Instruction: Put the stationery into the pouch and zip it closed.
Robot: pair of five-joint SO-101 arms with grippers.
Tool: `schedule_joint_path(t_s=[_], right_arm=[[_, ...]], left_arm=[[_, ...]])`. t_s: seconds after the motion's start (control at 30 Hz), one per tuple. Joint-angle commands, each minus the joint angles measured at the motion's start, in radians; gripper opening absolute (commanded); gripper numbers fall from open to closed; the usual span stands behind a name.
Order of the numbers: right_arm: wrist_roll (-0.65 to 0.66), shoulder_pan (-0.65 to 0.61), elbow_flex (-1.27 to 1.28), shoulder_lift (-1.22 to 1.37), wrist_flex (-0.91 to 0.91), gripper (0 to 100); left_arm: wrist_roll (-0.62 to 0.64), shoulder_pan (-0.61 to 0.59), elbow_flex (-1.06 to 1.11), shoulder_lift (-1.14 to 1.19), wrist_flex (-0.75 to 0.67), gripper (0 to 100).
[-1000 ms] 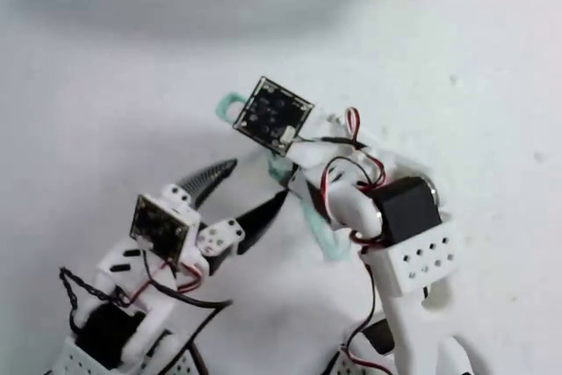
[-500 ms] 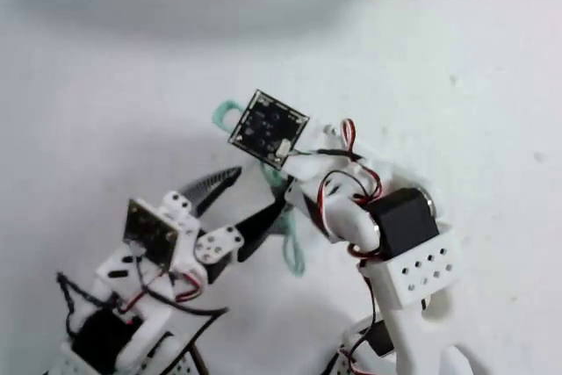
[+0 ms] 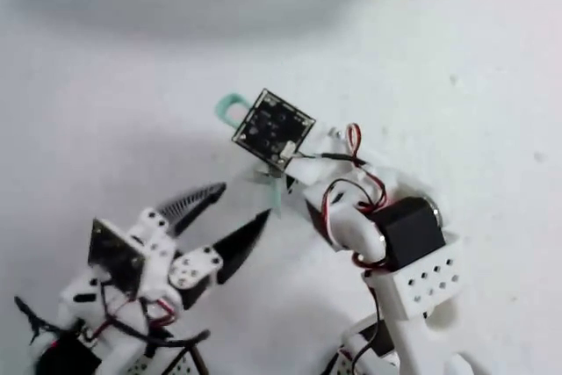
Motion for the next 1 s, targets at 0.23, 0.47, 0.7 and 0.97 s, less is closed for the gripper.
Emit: schedule_joint_path(t_s=[0.23,0.47,0.7,0.97], right_arm=[[-0.021,-0.065,-0.008,-0.039,-0.001,1.9],[-0.037,-0.13,-0.014,-0.041,0.065,1.9],[-0.041,-0.177,-0.014,-0.041,0.07,1.9],[-0.025,-0.074,-0.006,-0.039,0.064,1.9]], left_arm=[[0.005,0.005,0.221,0.012,-0.307,27],[-0.13,-0.004,0.336,0.012,-0.468,17],[-0.137,0.005,0.342,0.01,-0.48,15],[-0.13,-0.096,0.218,0.005,-0.371,2]])
